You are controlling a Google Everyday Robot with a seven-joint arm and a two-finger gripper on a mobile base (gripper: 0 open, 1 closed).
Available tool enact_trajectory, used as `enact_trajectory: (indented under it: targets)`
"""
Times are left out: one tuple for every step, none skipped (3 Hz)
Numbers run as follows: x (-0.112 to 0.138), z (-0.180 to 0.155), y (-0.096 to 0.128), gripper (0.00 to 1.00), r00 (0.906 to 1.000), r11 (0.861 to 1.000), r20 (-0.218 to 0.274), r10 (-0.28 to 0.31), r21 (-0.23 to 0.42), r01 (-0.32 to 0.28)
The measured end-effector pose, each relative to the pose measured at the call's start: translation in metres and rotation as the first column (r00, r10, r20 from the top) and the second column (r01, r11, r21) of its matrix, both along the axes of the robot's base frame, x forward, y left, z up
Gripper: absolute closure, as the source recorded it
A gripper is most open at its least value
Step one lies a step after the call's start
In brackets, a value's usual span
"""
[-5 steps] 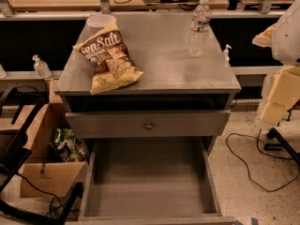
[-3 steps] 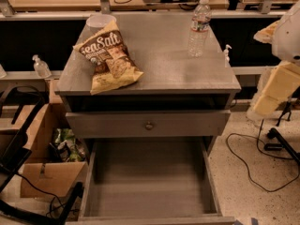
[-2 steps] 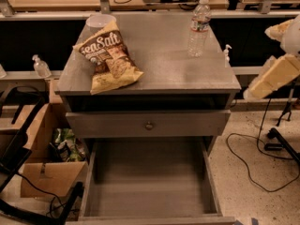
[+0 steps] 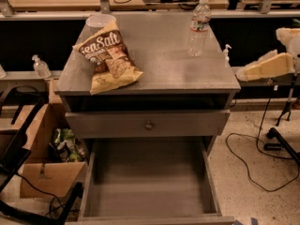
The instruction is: Place water bottle into middle drawer
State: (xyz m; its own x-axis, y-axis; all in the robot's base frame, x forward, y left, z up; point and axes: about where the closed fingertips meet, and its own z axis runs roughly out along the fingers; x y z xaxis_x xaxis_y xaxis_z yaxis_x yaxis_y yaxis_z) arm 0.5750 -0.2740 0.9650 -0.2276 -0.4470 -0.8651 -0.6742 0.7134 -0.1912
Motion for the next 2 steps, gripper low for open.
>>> enact_trajectory:
  targets:
    - [0.0176,0.0065,-0.0159,0.0,0.9895,0.987,0.101,-0.104,0.131,0.09]
    - [0.0262,0.0141,-0.0184,0.0,0.9825,0.983,0.131,-0.133,0.148,0.113]
